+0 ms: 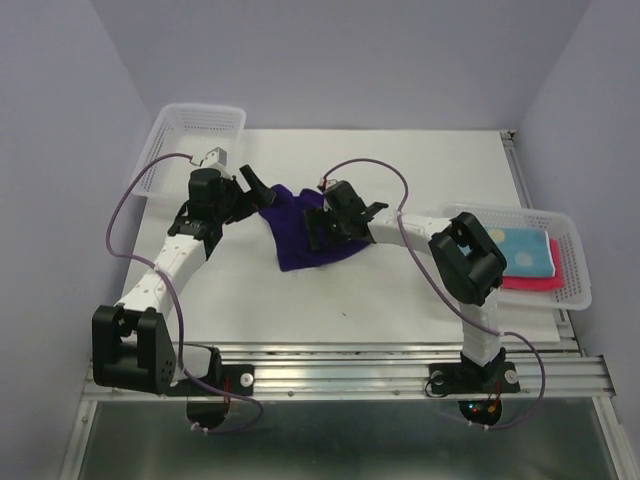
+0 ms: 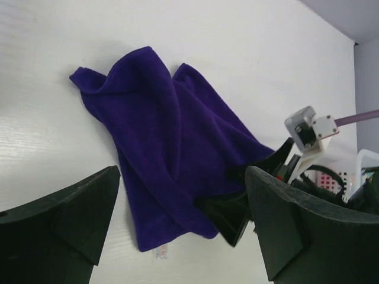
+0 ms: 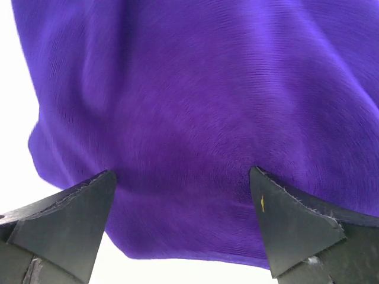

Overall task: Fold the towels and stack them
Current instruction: Flatten out the crumpled towel

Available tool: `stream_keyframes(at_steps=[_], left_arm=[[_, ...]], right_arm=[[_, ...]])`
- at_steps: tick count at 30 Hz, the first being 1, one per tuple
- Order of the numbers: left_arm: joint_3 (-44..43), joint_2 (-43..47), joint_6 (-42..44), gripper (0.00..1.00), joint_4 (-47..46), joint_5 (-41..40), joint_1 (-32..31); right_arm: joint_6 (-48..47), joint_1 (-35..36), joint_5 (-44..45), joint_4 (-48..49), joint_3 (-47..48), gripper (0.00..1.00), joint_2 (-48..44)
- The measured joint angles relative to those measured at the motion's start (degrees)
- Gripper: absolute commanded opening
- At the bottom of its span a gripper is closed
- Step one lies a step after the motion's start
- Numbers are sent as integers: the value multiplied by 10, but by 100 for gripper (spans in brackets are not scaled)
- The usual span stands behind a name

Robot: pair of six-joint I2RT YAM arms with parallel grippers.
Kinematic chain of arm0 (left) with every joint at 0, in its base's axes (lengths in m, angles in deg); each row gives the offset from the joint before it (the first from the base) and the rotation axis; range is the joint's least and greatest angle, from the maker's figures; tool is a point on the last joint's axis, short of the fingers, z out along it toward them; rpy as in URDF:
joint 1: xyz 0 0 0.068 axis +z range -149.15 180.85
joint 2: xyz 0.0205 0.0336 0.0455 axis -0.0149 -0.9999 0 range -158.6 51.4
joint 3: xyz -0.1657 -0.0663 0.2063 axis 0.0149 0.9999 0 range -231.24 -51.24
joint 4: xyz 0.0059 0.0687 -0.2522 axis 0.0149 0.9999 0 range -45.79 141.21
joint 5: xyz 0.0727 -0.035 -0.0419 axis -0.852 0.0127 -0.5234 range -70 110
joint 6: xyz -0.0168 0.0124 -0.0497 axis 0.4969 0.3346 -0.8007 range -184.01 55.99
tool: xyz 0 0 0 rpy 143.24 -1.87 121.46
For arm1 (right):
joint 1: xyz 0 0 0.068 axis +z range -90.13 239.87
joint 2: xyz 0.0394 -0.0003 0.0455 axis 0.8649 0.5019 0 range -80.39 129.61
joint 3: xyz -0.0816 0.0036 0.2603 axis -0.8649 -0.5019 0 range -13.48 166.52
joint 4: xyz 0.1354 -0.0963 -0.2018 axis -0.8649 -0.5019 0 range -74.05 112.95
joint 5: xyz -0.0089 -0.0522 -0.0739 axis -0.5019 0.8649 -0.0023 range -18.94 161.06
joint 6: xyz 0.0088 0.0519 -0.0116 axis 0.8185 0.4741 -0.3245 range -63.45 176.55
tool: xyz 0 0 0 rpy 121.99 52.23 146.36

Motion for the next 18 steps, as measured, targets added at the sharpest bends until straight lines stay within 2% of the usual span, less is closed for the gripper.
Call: stream_keyframes(at_steps=[6,11,14,18], left_arm=[[7,6,0,99,-6,2,0],[7,4,5,99,-13,10,-1],[7,-6,15,99,-17,17,-13],[8,-26,35,99,-18,20,-51]], right_arm=[[-25,-102,9,-22,1,100,-1],[-109,-184,26,-75,30,100,1],[-149,-198,29,-108,60,100,1],[-170,-184,19,-116,78,100,-22]])
